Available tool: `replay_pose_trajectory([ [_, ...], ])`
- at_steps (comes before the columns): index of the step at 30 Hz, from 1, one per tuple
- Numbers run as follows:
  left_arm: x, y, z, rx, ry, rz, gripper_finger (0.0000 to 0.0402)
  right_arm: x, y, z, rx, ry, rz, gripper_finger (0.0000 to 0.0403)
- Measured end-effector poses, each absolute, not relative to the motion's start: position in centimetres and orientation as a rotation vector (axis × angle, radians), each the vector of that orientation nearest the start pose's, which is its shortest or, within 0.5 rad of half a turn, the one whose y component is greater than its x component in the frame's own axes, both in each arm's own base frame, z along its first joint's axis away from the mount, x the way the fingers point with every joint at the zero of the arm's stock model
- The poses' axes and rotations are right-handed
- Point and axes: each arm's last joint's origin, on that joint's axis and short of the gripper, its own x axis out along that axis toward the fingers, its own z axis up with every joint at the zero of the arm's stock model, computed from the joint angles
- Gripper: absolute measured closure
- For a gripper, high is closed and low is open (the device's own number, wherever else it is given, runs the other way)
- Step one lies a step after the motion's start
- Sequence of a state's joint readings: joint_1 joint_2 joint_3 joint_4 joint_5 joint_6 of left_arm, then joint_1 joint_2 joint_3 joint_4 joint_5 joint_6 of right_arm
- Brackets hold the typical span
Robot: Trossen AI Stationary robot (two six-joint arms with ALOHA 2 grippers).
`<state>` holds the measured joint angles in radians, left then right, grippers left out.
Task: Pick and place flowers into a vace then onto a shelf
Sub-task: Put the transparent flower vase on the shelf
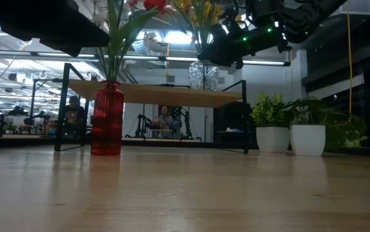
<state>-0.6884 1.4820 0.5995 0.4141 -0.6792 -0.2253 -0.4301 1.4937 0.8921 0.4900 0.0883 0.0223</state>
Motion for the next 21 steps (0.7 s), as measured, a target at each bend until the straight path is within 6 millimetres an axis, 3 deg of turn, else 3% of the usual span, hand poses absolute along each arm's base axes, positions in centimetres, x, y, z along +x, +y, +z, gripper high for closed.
replay_pose_trajectory([
  [9,22.71,-16.33,17.46,0.073,0.361,0.031,0.0396,29.99,-14.04,26.48,0.07,0.125,-0.52,0.0152],
  [21,22.7,-16.4,17.44,0.025,0.367,0.015,0.0396,29.22,-13.62,26.99,0.079,0.17,-0.515,0.0165],
])
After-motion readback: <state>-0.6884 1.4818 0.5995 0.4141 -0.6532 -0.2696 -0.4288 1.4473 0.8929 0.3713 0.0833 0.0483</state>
